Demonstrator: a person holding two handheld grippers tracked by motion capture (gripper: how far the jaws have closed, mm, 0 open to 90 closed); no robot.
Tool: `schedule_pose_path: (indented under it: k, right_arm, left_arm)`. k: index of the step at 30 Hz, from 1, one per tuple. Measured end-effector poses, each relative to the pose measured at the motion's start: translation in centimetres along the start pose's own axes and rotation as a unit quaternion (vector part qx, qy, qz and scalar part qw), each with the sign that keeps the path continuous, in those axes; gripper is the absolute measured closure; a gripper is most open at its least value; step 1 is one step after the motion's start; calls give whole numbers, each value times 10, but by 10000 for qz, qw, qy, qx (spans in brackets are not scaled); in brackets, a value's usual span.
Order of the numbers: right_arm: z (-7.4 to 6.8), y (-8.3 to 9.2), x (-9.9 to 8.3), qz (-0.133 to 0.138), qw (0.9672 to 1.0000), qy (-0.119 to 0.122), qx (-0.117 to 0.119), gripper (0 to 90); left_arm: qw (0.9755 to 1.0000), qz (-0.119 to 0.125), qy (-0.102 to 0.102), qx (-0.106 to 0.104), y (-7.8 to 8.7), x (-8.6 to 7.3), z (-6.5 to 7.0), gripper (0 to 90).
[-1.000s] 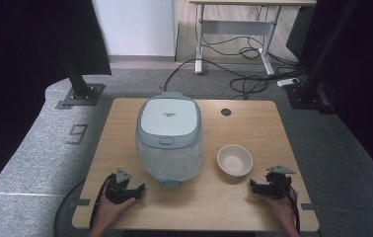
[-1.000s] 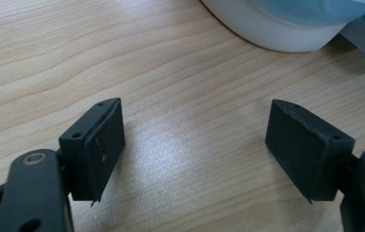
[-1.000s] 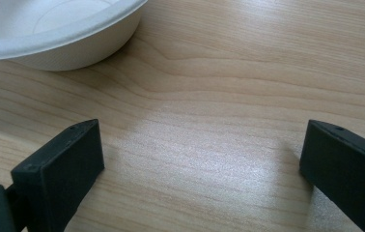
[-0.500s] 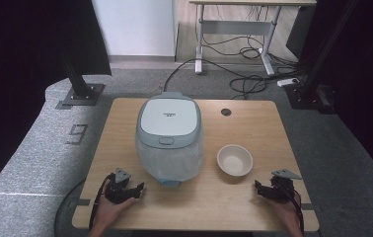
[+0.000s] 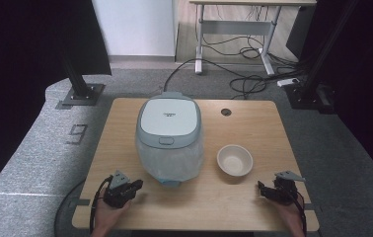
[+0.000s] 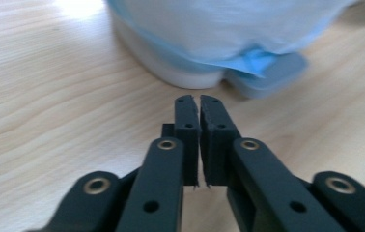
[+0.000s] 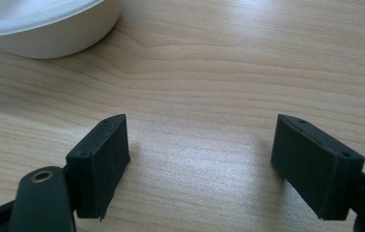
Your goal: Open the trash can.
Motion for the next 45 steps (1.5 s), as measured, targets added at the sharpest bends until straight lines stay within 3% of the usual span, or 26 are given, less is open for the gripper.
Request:
schedule_pose_path:
  k: [2, 5, 7, 10, 18, 31, 36, 40, 45]
  right_arm:
    - [0, 0, 0, 0, 10000, -1, -5, 202]
    - [0, 0, 0, 9, 10000, -2, -20, 203]
    - [0, 0, 0, 10, 10000, -7, -29, 203]
    - [0, 0, 0, 10, 10000, -10, -34, 204]
    - [0, -1, 0, 13, 10000, -20, -59, 209]
    - [1, -2, 1, 19, 10000, -30, -79, 213]
    - [1, -2, 1, 19, 10000, -27, -90, 214]
    - [1, -3, 1, 16, 9999, -37, -107, 215]
    - [1, -2, 1, 18, 9999, -43, -112, 217]
  left_arm:
    - [10000, 27, 28, -91, 2, 1, 3, 896]
    - [9988, 126, 160, -446, 0, 6, 17, 900]
    - [9982, 99, 134, -582, -6, 7, 25, 900]
    - [9975, 19, 14, -702, -16, 8, 34, 899]
    - [9963, -71, -51, -852, -39, 10, 43, 888]
    - [9965, -191, -199, -787, -63, 10, 49, 888]
    - [9967, -167, -173, -780, -64, 9, 47, 843]
    - [9970, -151, -115, -756, -66, 7, 44, 900]
    - [9967, -169, -129, -788, -65, 6, 43, 900]
Point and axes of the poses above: each handheld gripper's, and its own axes: y roughly backward along the jaws, x roughly out of its top, z roughly to its right, the point moved 8 cm from there along -y, roughly forward along the jaws, and after that the axes turned 15 degrees about z, right-handed, at the moved point
